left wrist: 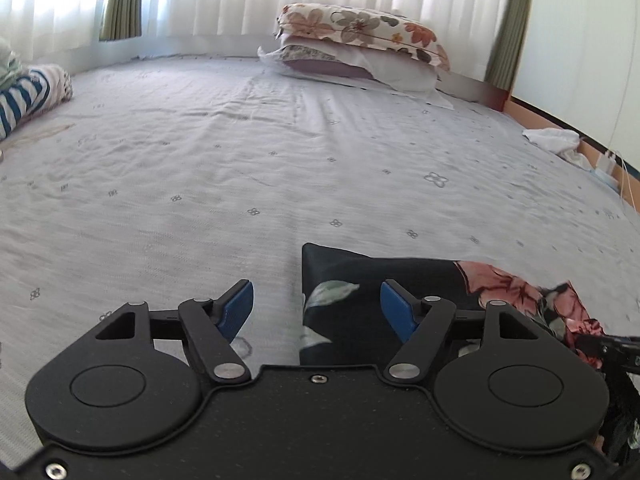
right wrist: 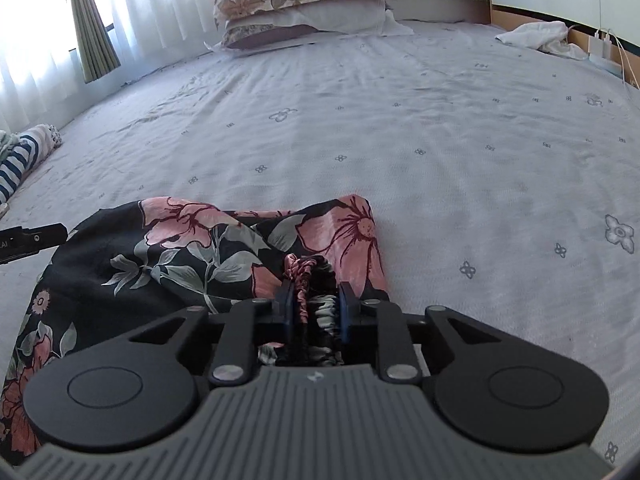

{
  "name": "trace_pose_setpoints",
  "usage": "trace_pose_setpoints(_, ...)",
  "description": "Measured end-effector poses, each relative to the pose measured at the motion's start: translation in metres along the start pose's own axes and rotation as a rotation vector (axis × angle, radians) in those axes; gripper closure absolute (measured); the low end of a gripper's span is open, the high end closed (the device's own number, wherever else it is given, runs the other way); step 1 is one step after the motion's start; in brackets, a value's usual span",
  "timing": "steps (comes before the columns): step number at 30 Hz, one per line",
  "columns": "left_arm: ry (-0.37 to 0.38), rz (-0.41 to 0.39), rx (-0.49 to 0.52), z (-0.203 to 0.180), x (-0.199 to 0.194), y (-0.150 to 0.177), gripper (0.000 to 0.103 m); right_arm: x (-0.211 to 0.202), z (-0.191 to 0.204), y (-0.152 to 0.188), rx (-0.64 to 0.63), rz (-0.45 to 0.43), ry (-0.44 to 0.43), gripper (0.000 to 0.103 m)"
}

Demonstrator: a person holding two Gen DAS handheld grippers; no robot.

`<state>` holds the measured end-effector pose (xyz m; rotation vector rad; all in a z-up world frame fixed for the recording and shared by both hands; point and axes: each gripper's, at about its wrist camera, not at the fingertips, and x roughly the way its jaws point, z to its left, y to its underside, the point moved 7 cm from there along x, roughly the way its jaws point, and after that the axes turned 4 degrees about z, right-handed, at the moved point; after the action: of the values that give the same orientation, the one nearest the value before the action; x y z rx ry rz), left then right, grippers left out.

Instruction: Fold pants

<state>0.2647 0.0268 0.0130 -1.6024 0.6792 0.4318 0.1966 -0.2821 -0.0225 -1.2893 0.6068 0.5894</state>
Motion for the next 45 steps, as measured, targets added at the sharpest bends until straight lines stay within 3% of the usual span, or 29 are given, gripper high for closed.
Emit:
trace_pose_setpoints(4,0.053,0.036,-0.054,0.011,0.021,-0.006,0.028,-0.010,-0.001,-0.008,-0.030,-0.082,0.050,0.079)
trace_pose_setpoints(9,0.119,0.108,-0.166,0.025,0.054,-0.005,0.030,0.000,-0.009,-0.010,-0.017,-0.051,0.064,0.076)
trace_pose_setpoints(10,0.128,0.099,-0.171,0.027,0.057,-0.006,0.030,0.001,-0.009,-0.009,-0.024,-0.048,0.066,0.071)
trace_pose_setpoints(11,0.134,0.095,-0.170,0.027,0.058,-0.007,0.030,0.001,-0.008,-0.009,-0.038,-0.049,0.069,0.054)
trace_pose_setpoints(12,0.139,0.096,-0.169,0.027,0.061,-0.009,0.030,0.001,-0.008,-0.009,-0.052,-0.054,0.066,0.052)
trace_pose_setpoints(14,0.156,0.097,-0.167,0.027,0.065,-0.011,0.030,0.000,-0.012,-0.011,-0.062,-0.070,0.077,0.024)
trace_pose_setpoints(15,0.170,0.100,-0.169,0.027,0.066,-0.012,0.030,0.000,-0.015,-0.015,-0.065,-0.080,0.082,0.018)
trace_pose_setpoints(21,0.229,0.115,-0.201,0.026,0.075,-0.017,0.028,0.019,-0.030,-0.031,-0.041,-0.013,0.009,0.011)
trace_pose_setpoints(22,0.227,0.113,-0.200,0.025,0.076,-0.017,0.029,0.025,-0.032,-0.032,-0.025,0.012,-0.020,0.012)
trace_pose_setpoints(23,0.221,0.111,-0.193,0.024,0.076,-0.017,0.042,0.032,-0.034,-0.031,-0.002,0.040,-0.055,0.012)
trace_pose_setpoints(24,0.210,0.113,-0.174,0.021,0.076,-0.015,0.052,0.038,-0.035,-0.031,0.021,0.066,-0.089,0.015)
trace_pose_setpoints(25,0.195,0.125,-0.154,0.018,0.077,-0.014,0.076,0.041,-0.035,-0.030,0.031,0.073,-0.109,0.021)
trace_pose_setpoints(26,0.176,0.137,-0.140,0.016,0.079,-0.012,0.089,0.042,-0.035,-0.030,0.021,0.056,-0.102,0.033)
trace_pose_setpoints(27,0.155,0.125,-0.118,0.013,0.078,-0.011,0.091,0.042,-0.033,-0.031,0.003,0.042,-0.100,0.043)
trace_pose_setpoints(28,0.144,0.106,-0.091,0.010,0.076,-0.010,0.098,0.041,-0.032,-0.032,0.002,0.036,-0.112,0.064)
trace_pose_setpoints(29,0.138,0.093,-0.071,0.007,0.073,-0.011,0.099,0.041,-0.031,-0.032,0.016,0.047,-0.142,0.076)
trace_pose_setpoints(31,0.127,0.064,-0.051,0.001,0.067,-0.013,0.100,0.041,-0.027,-0.033,0.010,0.041,-0.160,0.085)
trace_pose_setpoints(35,0.109,-0.004,-0.020,-0.009,0.055,-0.026,0.100,0.031,-0.016,-0.038,-0.050,-0.022,-0.143,0.089)
trace_pose_setpoints(40,0.092,-0.096,0.014,-0.020,0.046,-0.050,0.100,0.014,-0.016,-0.058,-0.016,-0.137,-0.137,0.090)
trace_pose_setpoints(43,0.009,-0.138,0.045,-0.025,0.051,-0.061,0.099,0.010,-0.014,-0.068,-0.013,-0.204,-0.113,0.090)
trace_pose_setpoints(45,-0.049,-0.096,0.051,-0.026,0.062,-0.061,0.094,0.016,-0.012,-0.070,-0.016,-0.186,-0.078,0.089)
